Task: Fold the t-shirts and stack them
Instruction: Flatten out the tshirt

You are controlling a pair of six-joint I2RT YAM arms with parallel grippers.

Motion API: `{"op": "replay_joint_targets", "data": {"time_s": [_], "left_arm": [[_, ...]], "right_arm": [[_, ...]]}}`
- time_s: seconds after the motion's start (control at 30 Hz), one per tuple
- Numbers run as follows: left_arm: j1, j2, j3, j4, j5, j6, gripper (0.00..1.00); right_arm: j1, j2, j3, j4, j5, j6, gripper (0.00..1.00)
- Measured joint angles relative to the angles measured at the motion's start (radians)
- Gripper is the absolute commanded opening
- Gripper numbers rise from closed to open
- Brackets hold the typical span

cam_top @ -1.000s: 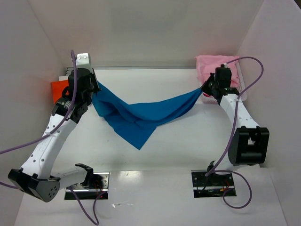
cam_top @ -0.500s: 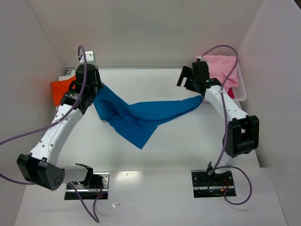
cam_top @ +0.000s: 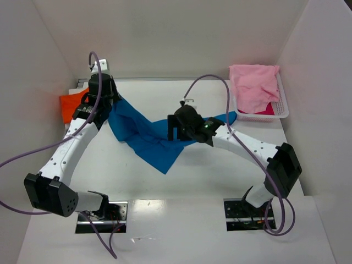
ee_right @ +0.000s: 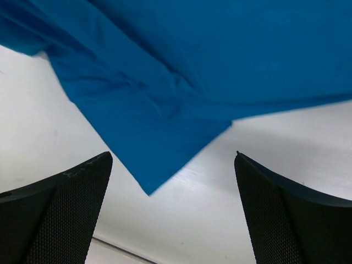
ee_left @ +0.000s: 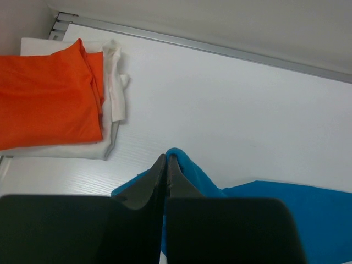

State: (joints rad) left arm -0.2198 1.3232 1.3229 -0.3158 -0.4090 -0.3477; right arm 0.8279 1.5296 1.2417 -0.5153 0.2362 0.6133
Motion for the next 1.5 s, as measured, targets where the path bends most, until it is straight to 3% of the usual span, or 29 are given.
{"op": "replay_joint_targets", "data": {"time_s": [0.13,0.27,0.6,0.93,1.1,1.5], "left_arm": [[0.028,0.005,-0.017,0.003,0.036,-0.029,0.0],[0.04,0.01,-0.018,0.005,0.054,-0.052,0.0],[0.046,0.018,-0.019,0.01,0.075,-0.052,0.0],[0.046,0.019,-0.021,0.011,0.082,-0.051,0.0],[0.046,0.019,-0.022,0.011,0.085,-0.051,0.0],[0.046,0.019,-0.028,0.012,0.091,-0.048,0.0]], "right_arm": [[0.084,0.066,-0.013,-0.028,0.043,0.031,0.96],[0.14,0.16,-0.012,-0.025,0.067,0.048,0.88],[0.145,0.339,0.03,-0.006,0.125,0.05,0.87],[0.145,0.372,0.073,0.047,0.168,0.041,0.86],[0.145,0.44,0.113,0.065,0.172,0.028,0.67],[0.145,0.491,0.18,0.073,0.244,-0.001,0.44]]}}
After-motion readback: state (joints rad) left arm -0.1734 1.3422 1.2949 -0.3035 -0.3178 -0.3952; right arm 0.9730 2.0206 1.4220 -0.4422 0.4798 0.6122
